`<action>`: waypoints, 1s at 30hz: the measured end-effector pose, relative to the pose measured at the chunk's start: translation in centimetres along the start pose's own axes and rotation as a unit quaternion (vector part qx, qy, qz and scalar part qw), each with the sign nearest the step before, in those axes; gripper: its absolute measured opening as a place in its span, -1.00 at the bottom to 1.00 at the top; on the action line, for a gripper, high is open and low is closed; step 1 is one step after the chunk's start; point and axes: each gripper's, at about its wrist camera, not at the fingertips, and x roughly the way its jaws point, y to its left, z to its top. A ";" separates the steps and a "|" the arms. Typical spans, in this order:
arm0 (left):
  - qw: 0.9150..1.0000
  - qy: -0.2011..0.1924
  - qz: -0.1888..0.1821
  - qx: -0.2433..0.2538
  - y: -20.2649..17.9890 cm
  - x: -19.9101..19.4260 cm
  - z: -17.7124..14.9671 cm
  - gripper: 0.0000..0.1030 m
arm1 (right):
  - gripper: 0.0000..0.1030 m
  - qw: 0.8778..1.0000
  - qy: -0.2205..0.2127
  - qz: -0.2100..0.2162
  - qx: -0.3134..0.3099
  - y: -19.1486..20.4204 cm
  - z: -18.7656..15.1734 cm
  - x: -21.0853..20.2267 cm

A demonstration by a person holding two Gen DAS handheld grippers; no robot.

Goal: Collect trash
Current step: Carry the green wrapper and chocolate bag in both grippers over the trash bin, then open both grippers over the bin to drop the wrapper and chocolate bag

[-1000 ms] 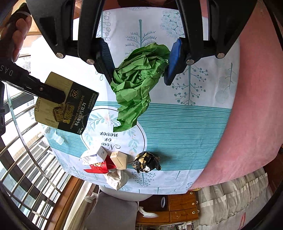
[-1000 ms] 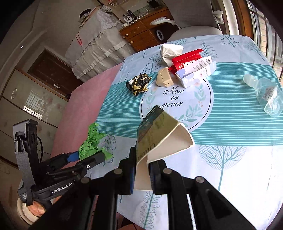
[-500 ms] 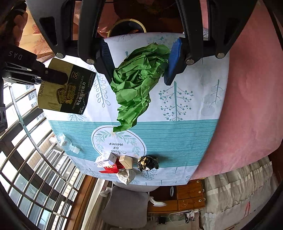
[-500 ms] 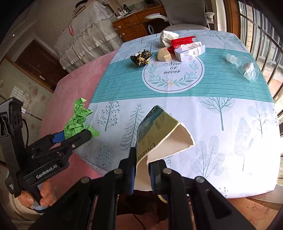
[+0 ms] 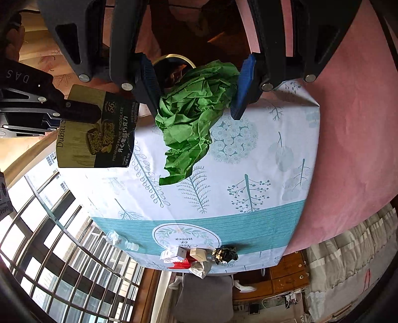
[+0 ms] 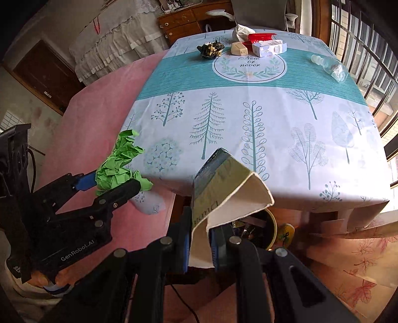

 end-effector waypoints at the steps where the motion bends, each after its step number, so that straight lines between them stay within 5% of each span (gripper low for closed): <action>1: 1.000 0.004 -0.006 -0.002 -0.1 0.1 -0.6 0.04 | -0.74 1.000 0.006 -0.004 0.000 0.1 -0.7 0.1; 14: 0.998 0.045 -0.031 -0.021 -2.6 4.5 -7.5 0.04 | -0.74 0.993 0.099 -0.048 -0.036 -0.5 -7.9 4.3; 30: 0.988 0.129 0.019 -0.085 -3.1 17.7 -14.8 0.04 | -0.74 0.982 0.182 -0.030 -0.039 -6.7 -13.1 19.3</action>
